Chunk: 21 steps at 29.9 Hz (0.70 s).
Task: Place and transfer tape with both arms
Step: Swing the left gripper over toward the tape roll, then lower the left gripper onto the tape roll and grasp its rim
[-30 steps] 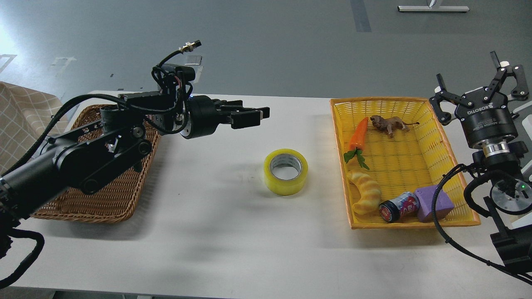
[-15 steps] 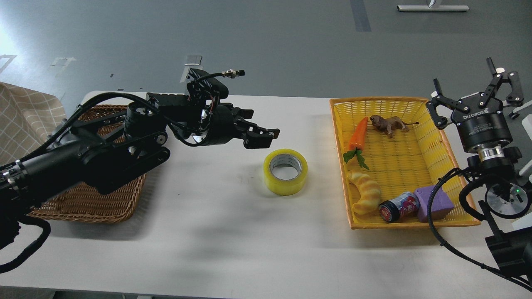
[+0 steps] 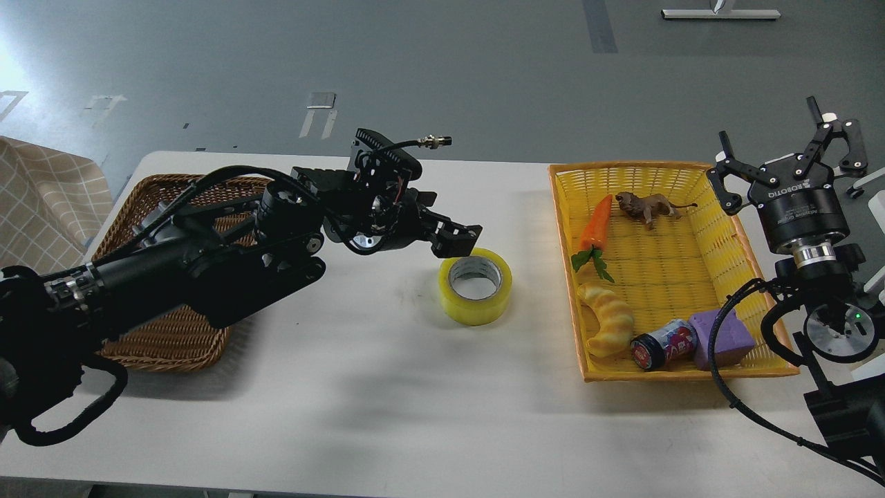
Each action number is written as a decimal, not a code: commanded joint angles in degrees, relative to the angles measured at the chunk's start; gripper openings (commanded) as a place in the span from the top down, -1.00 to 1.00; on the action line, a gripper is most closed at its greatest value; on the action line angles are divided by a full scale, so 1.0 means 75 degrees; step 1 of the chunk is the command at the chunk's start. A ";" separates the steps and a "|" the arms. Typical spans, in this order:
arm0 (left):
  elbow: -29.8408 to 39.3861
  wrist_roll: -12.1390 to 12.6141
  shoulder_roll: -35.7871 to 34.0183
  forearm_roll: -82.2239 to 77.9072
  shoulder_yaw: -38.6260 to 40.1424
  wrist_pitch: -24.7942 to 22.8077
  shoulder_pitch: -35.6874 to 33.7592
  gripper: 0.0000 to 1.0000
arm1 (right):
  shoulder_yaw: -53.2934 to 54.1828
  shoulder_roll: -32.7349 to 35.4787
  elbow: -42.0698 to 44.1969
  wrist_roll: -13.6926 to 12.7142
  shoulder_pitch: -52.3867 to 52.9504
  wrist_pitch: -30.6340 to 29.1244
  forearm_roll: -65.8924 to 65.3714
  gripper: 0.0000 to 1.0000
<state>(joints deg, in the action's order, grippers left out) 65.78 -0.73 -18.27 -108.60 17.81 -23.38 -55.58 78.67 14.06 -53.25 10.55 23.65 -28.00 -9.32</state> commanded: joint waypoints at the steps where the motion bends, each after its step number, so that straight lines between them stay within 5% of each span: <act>1: -0.0040 0.0133 0.0197 0.0020 -0.0137 0.0000 0.0028 -0.95 | -0.0001 -0.0034 -0.0001 -0.0001 -0.0001 0.0000 0.0000 -1.00; 21: -0.0849 0.0168 0.0737 0.0031 -0.0523 0.0023 0.0063 -0.95 | -0.0001 -0.0046 0.0128 -0.0001 -0.0001 0.0000 0.0000 -1.00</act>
<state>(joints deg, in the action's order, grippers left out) 59.47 0.34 -12.84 -108.38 14.37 -23.21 -55.05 78.67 13.76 -52.30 10.55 23.65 -28.00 -9.33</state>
